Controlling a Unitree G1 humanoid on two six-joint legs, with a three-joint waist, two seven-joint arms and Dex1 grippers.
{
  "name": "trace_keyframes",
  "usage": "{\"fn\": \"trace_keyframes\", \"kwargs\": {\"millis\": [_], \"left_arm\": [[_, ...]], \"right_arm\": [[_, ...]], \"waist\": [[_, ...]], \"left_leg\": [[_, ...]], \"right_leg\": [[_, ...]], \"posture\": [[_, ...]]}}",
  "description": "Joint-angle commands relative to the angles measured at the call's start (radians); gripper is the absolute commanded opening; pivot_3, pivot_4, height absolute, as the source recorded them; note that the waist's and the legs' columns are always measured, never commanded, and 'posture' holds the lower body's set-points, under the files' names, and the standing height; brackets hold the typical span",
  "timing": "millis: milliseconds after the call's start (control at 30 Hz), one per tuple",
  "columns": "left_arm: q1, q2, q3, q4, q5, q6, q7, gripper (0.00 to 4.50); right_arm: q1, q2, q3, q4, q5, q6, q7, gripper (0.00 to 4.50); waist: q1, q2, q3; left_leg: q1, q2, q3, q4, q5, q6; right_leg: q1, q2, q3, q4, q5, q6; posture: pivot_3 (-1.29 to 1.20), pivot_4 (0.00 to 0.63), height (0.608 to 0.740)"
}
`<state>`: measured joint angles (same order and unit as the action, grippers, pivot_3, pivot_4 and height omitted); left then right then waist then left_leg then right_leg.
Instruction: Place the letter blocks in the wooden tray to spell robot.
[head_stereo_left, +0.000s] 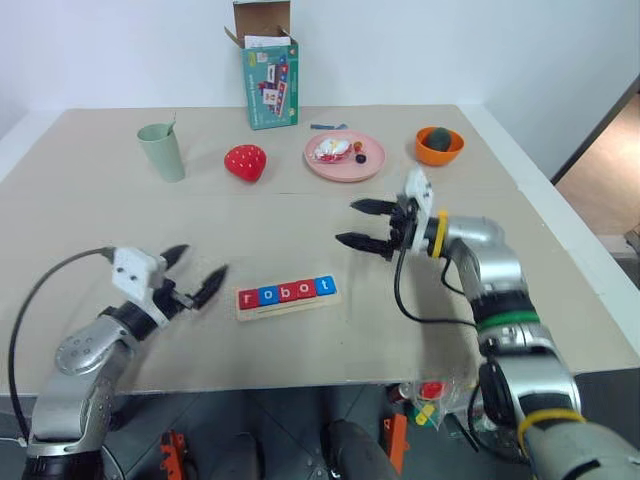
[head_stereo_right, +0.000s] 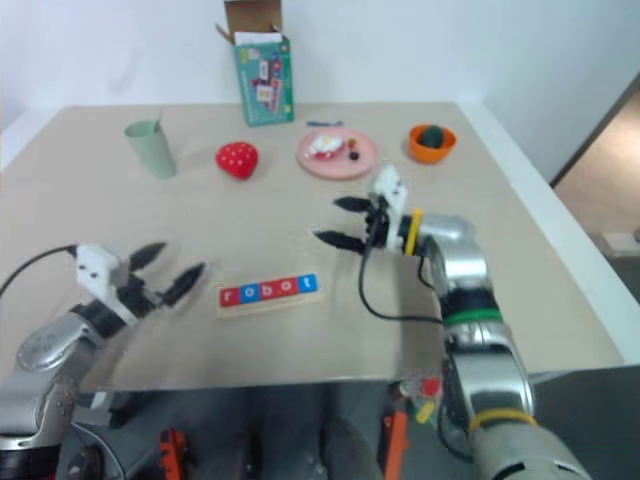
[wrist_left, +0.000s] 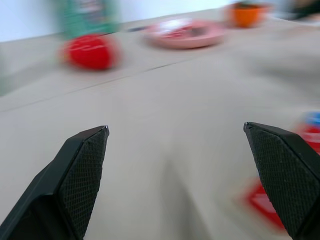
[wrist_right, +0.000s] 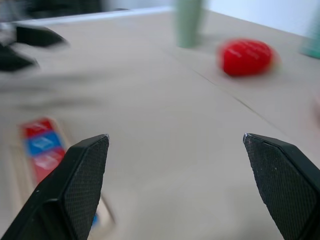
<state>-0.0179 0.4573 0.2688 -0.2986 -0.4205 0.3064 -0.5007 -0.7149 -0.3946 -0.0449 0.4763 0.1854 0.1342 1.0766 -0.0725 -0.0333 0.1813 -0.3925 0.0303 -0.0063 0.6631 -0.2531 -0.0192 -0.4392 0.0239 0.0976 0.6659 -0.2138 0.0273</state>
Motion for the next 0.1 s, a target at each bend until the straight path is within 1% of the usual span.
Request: {"fn": "trace_keyframes", "kwargs": {"millis": [33,100], "left_arm": [[0.013,-0.016,0.035,0.002,0.038,-0.023,0.069,4.50],[0.033,-0.024,0.021,0.007,0.081,-0.047,0.095,4.50]], "right_arm": [[0.100,0.020,-0.044,-0.178,-0.042,-0.064,-0.212,4.44],[0.155,0.034,-0.043,-0.237,-0.067,-0.076,-0.308,4.44]], "waist": [[-0.001,0.000,0.000],[-0.004,0.000,0.000]], "left_leg": [[-0.001,-0.001,0.001,0.000,0.000,0.000],[-0.001,-0.001,0.004,0.000,0.000,0.000]], "right_leg": [[-0.001,-0.001,0.001,0.000,0.000,0.000],[-0.002,-0.002,0.003,0.000,0.001,0.000]], "posture": [[0.00,0.150,0.740],[0.00,0.150,0.740]]}}
